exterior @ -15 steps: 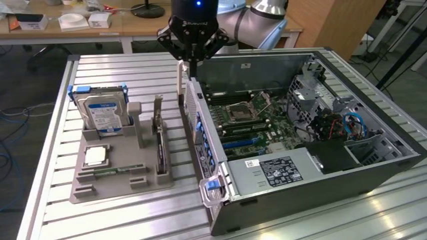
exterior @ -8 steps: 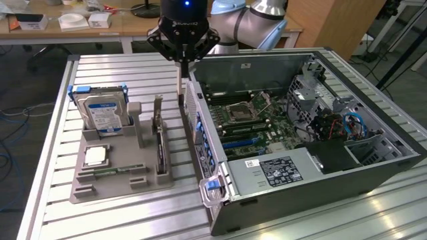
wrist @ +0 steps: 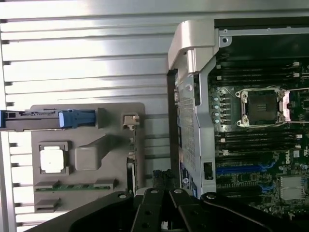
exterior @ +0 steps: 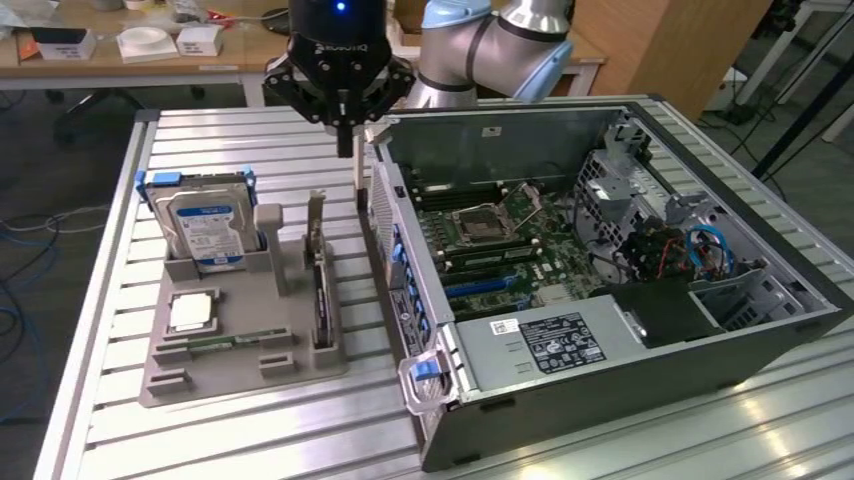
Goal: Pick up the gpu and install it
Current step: 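Reach for the gpu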
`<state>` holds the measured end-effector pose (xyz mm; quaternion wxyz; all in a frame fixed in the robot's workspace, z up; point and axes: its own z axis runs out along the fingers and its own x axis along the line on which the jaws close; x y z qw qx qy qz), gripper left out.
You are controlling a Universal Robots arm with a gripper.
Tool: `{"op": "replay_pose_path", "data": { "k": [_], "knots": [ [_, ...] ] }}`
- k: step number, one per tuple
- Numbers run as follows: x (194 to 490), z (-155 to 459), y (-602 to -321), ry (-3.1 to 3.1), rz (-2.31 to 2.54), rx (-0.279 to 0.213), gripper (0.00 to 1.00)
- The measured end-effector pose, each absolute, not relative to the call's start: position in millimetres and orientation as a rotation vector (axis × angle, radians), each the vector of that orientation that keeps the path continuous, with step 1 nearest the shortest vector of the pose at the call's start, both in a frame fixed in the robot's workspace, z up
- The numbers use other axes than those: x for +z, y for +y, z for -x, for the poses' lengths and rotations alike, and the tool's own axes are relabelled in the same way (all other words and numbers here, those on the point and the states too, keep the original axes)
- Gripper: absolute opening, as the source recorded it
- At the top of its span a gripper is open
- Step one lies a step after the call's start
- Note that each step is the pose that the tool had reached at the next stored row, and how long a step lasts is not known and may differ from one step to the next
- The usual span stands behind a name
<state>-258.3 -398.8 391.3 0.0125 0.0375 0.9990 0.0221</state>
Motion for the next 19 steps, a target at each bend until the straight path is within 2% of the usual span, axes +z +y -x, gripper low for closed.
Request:
{"op": "replay_pose_path", "data": {
  "k": [19],
  "knots": [
    [390.9,288.2,-398.9,3.114,-0.116,0.069,0.11]
  ]
}}
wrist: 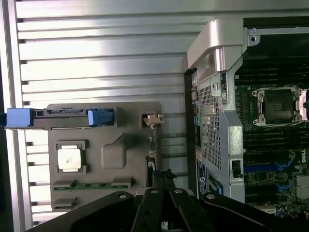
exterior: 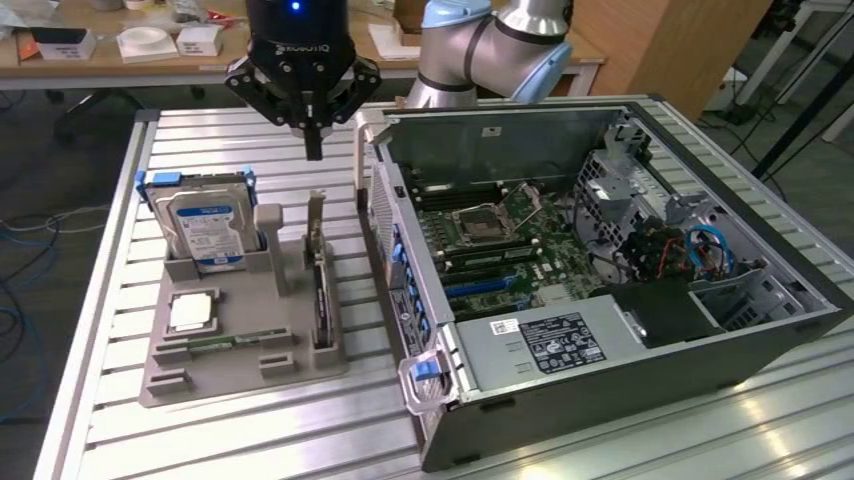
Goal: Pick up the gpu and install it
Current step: 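Reach for the gpu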
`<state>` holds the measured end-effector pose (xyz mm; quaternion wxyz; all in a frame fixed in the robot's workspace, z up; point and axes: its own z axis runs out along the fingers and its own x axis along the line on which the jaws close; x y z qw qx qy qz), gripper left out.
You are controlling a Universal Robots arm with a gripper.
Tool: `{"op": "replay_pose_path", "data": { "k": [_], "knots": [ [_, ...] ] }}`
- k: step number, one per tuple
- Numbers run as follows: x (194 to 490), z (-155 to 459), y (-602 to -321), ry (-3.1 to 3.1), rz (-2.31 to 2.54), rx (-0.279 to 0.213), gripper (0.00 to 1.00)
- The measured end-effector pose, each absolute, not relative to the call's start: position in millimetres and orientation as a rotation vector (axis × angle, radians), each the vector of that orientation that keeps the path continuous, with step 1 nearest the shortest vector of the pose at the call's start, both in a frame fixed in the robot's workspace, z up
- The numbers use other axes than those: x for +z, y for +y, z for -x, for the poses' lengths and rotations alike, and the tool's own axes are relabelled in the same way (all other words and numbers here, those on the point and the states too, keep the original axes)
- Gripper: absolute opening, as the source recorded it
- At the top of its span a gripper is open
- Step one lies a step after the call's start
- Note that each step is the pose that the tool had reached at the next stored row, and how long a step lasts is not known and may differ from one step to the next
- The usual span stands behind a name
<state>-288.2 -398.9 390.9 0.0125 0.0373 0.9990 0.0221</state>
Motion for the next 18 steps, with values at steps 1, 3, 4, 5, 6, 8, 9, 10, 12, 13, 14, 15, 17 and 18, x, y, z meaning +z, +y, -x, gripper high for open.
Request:
{"op": "replay_pose_path", "data": {
  "k": [1,3,4,5,6,8,9,10,12,13,14,15,17,18],
  "knots": [
    [390.9,288.2,-398.9,3.114,-0.116,0.069,0.11],
    [390.9,288.2,-398.9,3.114,-0.116,0.069,0.11],
    [390.9,288.2,-398.9,3.114,-0.116,0.069,0.17],
    [390.9,288.2,-398.9,3.114,-0.116,0.069,0.23],
    [390.9,288.2,-398.9,3.114,-0.116,0.069,0.23],
    [390.9,288.2,-398.9,3.114,-0.116,0.069,0.29],
    [390.9,288.2,-398.9,3.114,-0.116,0.069,0.35],
    [390.9,288.2,-398.9,3.114,-0.116,0.069,0.41],
    [390.9,288.2,-398.9,3.114,-0.116,0.069,0.41],
    [390.9,288.2,-398.9,3.114,-0.116,0.069,0.47],
    [390.9,288.2,-398.9,3.114,-0.116,0.069,0.47],
    [390.9,288.2,-398.9,3.114,-0.116,0.069,0.47],
    [390.9,288.2,-398.9,3.114,-0.116,0.069,0.47],
    [390.9,288.1,-398.9,3.114,-0.116,0.069,0.47]
  ]
}}
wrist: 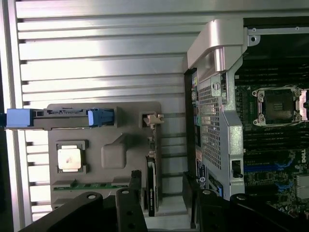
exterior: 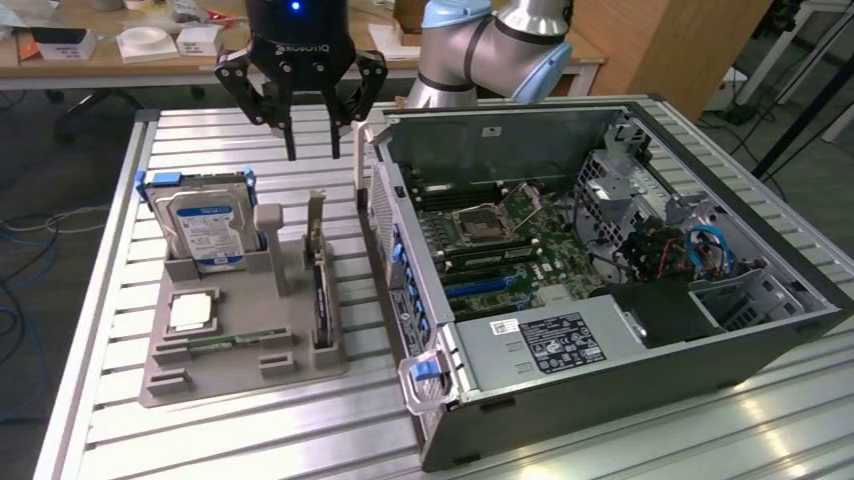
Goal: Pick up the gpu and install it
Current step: 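Pick up the gpu and move the gpu toward the slot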
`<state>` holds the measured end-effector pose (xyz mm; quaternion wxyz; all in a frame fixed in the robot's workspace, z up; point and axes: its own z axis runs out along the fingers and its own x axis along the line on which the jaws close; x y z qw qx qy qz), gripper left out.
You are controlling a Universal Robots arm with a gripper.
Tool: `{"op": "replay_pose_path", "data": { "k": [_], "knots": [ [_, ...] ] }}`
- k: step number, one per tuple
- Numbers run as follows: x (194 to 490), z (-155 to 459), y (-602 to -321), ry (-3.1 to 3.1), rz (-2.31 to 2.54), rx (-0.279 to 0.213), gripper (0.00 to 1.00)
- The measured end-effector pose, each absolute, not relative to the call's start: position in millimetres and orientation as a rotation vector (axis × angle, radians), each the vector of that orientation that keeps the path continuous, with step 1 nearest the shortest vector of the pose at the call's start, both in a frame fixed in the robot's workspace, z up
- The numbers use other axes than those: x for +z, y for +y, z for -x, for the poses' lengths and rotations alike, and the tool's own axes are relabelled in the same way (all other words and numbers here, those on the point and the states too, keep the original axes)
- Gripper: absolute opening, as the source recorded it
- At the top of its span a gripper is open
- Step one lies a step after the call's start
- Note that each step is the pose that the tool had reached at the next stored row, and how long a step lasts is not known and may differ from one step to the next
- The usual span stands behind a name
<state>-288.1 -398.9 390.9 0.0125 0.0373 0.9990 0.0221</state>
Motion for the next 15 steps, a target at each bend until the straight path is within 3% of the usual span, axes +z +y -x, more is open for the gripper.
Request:
{"op": "replay_pose_path", "data": {
  "k": [15],
  "knots": [
    [389.0,288.1,-398.9,3.113,-0.116,0.07,0.47]
  ]
}}
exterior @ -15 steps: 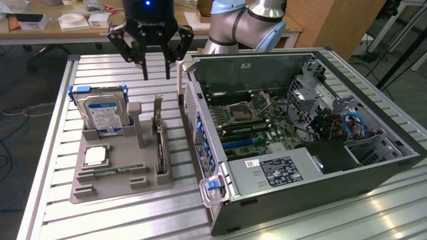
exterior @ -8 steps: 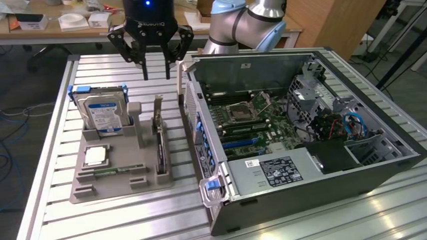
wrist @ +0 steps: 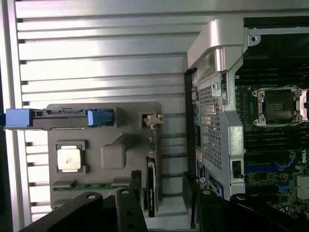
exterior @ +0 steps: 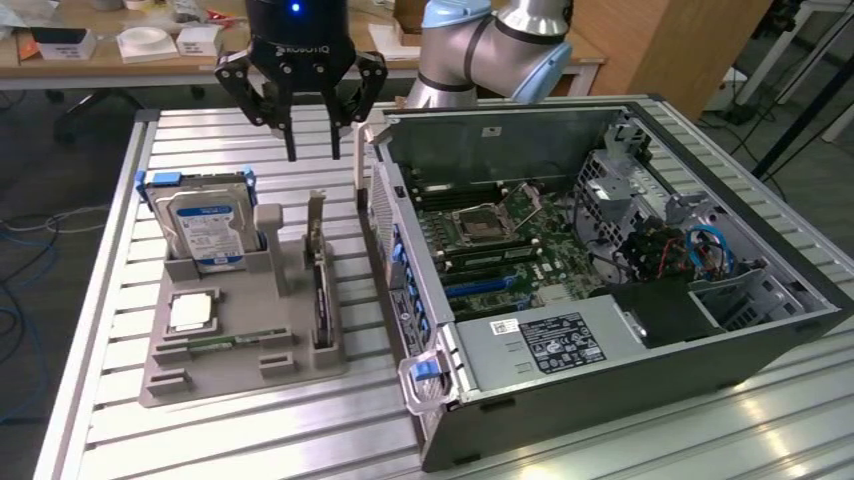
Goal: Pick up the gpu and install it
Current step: 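Pick up the gpu and move the gpu toward the slot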
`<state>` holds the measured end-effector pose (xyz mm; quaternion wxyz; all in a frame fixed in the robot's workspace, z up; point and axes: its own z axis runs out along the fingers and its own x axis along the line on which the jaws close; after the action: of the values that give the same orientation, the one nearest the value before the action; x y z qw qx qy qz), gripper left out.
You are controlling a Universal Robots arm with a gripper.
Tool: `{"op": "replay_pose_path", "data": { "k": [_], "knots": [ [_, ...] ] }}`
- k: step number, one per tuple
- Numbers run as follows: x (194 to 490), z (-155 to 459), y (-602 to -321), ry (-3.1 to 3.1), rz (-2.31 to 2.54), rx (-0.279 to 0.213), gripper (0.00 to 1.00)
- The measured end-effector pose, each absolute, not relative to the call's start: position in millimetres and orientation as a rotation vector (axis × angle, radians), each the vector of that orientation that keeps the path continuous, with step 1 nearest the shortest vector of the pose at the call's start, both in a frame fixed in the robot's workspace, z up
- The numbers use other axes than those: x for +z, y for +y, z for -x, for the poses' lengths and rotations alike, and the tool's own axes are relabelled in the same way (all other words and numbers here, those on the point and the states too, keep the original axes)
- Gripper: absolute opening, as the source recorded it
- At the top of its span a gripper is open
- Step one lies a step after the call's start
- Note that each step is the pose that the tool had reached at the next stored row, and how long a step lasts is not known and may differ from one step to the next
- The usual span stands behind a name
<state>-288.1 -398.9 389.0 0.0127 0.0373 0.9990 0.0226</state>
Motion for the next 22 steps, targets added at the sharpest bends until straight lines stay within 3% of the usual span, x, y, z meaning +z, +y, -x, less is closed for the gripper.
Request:
{"op": "replay_pose_path", "data": {
  "k": [22],
  "knots": [
    [368.4,288.3,-404.7,3.113,-0.116,0.069,0.47]
  ]
}}
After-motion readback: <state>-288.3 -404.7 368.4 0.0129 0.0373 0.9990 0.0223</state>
